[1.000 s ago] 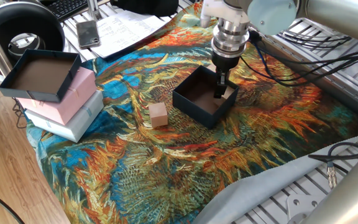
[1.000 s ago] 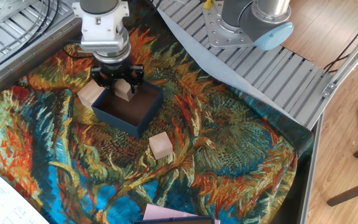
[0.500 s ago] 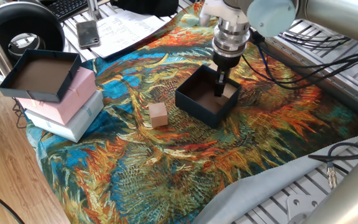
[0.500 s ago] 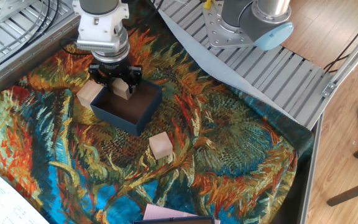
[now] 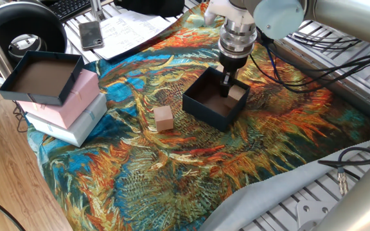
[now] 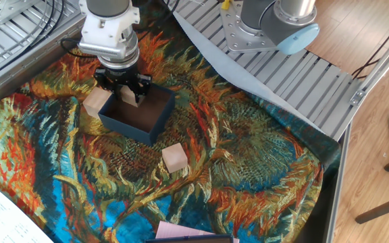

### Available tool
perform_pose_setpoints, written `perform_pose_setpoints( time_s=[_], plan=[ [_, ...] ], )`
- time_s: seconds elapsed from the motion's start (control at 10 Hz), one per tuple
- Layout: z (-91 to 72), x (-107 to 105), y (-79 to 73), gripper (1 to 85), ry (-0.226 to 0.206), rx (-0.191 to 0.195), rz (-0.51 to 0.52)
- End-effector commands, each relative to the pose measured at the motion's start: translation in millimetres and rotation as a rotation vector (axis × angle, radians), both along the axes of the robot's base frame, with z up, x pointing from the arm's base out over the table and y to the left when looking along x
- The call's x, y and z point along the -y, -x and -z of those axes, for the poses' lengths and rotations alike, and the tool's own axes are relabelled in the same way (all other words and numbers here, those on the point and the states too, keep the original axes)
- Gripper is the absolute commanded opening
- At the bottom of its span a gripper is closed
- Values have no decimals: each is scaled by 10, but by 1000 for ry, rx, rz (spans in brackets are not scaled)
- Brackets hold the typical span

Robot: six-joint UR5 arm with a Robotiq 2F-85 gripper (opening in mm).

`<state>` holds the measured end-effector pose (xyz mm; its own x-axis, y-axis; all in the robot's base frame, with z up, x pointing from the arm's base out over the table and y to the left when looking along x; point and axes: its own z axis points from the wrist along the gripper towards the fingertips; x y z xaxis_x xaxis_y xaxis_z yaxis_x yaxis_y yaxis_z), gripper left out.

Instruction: Take everything out of the gift box

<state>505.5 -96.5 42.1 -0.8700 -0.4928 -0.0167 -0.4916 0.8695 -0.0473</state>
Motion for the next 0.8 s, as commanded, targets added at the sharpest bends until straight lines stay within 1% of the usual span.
perform_pose_setpoints(
  time_s=[0.0,0.3,0.4,0.5,0.6,0.7],
  plan=[
    [-18,-115,-69,430,-33,4,74],
    [-56,-336,-61,403,-99,-16,157],
    [-74,-329,-76,397,-84,-18,154],
    [-90,-345,-69,383,-80,-25,156],
    [-91,-311,-64,383,-66,-26,135],
    [-91,-182,-69,383,-17,-21,80]
  ],
)
